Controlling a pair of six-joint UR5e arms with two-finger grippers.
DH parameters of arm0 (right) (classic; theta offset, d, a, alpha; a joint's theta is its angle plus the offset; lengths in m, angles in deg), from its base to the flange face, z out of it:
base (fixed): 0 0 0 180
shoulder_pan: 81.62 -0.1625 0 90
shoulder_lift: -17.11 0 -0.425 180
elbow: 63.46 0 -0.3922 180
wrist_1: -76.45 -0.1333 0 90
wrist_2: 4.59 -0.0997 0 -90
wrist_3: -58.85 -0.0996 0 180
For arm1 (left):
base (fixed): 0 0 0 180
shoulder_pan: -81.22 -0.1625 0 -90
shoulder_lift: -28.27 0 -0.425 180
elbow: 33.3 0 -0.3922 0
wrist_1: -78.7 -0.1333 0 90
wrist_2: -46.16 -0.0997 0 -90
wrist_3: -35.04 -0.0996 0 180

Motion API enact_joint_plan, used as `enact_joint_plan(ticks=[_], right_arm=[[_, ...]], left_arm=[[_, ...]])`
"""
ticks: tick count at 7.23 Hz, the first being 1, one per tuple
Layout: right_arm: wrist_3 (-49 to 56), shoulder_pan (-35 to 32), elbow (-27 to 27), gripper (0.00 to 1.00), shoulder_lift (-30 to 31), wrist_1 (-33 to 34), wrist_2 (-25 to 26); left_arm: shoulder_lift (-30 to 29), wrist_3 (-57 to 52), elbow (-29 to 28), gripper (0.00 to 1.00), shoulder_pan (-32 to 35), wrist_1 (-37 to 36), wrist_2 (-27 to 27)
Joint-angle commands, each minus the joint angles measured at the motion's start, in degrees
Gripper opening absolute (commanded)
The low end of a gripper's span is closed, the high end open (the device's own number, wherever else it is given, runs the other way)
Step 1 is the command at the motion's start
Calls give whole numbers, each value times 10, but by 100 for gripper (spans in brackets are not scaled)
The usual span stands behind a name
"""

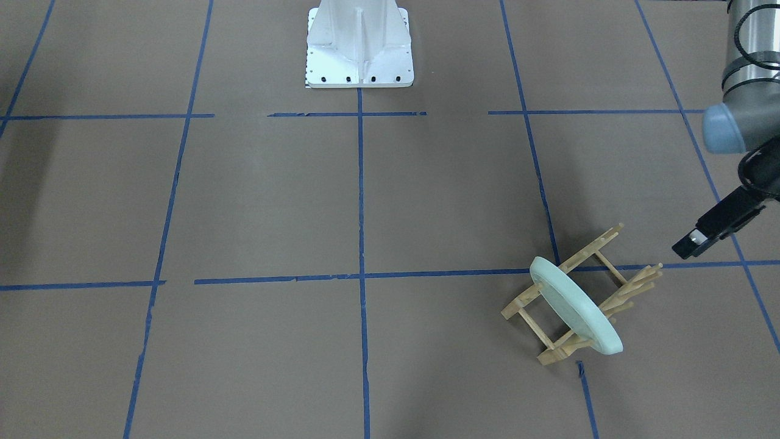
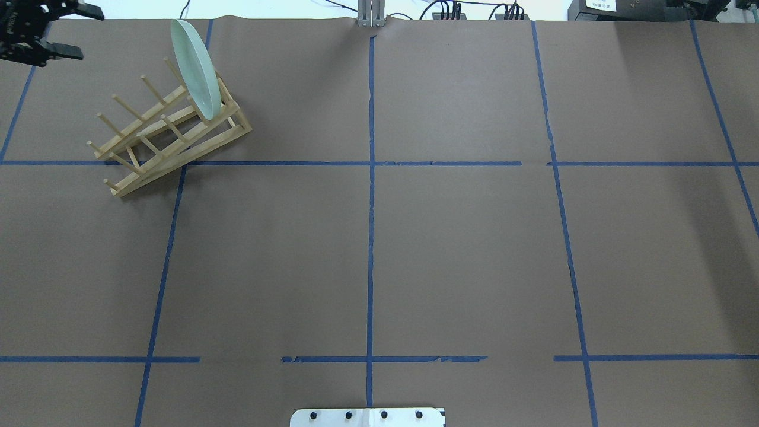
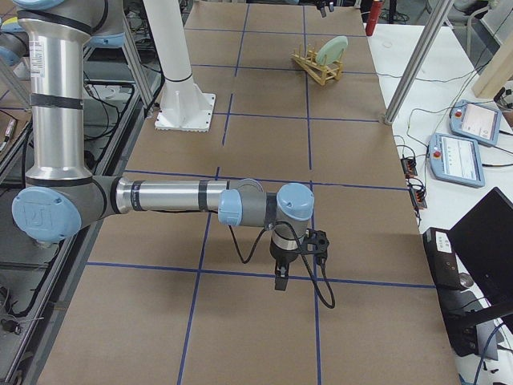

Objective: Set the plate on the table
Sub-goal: 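Reach the left gripper to the top rim of the pale green plate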

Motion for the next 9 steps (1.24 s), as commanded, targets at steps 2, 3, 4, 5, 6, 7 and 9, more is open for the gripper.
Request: enact_joint_plan(ticks=[2,3,4,5,6,7,9], right_arm=[[0,0,0,100,0,1,0],[0,0,0,100,0,0,0],[0,0,0,100,0,0,0],[0,0,0,100,0,0,0],[0,1,0,100,0,1,0],[0,1,2,100,0,0,0],[0,0,0,100,0,1,0]], left_arm=[[-37,202,-32,100,-100,115,-181],[-48,203,-43,95,-104,116,-184],[-55,203,-48,89,-105,116,-184],[-56,201,-54,85,-112,115,-185],[-62,198,-65,81,-118,115,-185],[-64,197,-71,76,-118,115,-185],[-64,197,-71,55,-118,115,-185]])
